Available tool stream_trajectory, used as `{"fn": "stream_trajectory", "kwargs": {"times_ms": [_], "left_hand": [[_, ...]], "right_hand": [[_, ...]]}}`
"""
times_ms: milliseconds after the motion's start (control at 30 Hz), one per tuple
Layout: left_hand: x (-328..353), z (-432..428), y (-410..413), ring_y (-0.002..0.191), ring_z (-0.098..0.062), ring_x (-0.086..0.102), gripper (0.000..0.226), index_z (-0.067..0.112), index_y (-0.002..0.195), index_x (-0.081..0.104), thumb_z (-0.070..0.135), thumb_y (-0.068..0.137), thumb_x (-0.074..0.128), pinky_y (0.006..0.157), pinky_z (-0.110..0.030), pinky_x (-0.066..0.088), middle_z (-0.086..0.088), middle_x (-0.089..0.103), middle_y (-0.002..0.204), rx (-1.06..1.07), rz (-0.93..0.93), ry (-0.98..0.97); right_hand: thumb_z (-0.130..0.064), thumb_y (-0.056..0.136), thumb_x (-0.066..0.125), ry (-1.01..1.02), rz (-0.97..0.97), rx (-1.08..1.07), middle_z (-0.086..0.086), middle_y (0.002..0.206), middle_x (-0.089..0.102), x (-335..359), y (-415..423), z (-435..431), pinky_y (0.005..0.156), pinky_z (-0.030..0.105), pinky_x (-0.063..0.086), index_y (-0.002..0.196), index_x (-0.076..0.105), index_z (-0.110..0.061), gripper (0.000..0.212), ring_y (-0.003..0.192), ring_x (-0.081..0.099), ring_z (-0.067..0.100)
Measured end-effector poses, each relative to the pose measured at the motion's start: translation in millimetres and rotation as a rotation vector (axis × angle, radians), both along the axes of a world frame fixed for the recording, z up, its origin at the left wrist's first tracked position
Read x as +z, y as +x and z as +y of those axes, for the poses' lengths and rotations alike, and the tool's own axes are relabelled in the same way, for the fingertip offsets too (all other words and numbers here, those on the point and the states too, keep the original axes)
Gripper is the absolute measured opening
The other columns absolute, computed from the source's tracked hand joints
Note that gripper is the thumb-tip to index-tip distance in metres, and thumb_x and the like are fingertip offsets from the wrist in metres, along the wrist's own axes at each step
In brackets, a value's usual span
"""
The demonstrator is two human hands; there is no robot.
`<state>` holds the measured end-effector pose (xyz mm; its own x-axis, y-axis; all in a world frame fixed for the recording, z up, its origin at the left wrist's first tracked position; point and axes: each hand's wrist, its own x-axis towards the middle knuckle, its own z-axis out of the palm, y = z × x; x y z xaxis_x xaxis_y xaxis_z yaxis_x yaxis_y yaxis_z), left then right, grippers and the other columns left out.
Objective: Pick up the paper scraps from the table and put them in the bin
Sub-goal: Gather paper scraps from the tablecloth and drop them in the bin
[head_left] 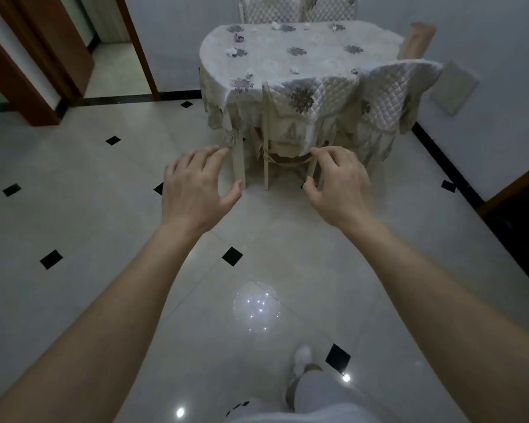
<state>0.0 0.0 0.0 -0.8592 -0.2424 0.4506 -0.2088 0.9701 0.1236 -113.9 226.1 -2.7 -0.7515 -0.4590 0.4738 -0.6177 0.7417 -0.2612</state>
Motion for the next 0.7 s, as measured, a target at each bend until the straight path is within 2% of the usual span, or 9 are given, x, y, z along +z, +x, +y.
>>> {"fn": "stream_trajectory", "kwargs": {"times_ms": [233, 700], "left_hand": [[-9, -19, -64, 0.122, -0.025, 0.049, 0.061, 0.021, 0.137, 0.049, 0.057, 0.087, 0.046, 0.096, -0.046, 0.04, -0.002, 0.055, 0.135, -0.009, 0.004, -0.028], [7, -22, -297, 0.12, -0.024, 0.051, 0.058, 0.021, 0.134, 0.051, 0.054, 0.086, 0.052, 0.092, -0.043, 0.043, -0.001, 0.057, 0.132, -0.006, -0.031, -0.05]], "right_hand": [[-0.03, 0.084, 0.058, -0.001, 0.008, 0.002, 0.009, 0.114, 0.06, -10, -62, -21, 0.089, 0.04, 0.046, 0.125, 0.058, -0.013, 0.044, 0.109, 0.054, 0.027], [-0.026, 0.08, 0.06, -0.019, -0.012, 0.017, 0.011, 0.111, 0.06, -10, -294, -31, 0.087, 0.043, 0.048, 0.119, 0.06, -0.01, 0.042, 0.105, 0.055, 0.029]]}}
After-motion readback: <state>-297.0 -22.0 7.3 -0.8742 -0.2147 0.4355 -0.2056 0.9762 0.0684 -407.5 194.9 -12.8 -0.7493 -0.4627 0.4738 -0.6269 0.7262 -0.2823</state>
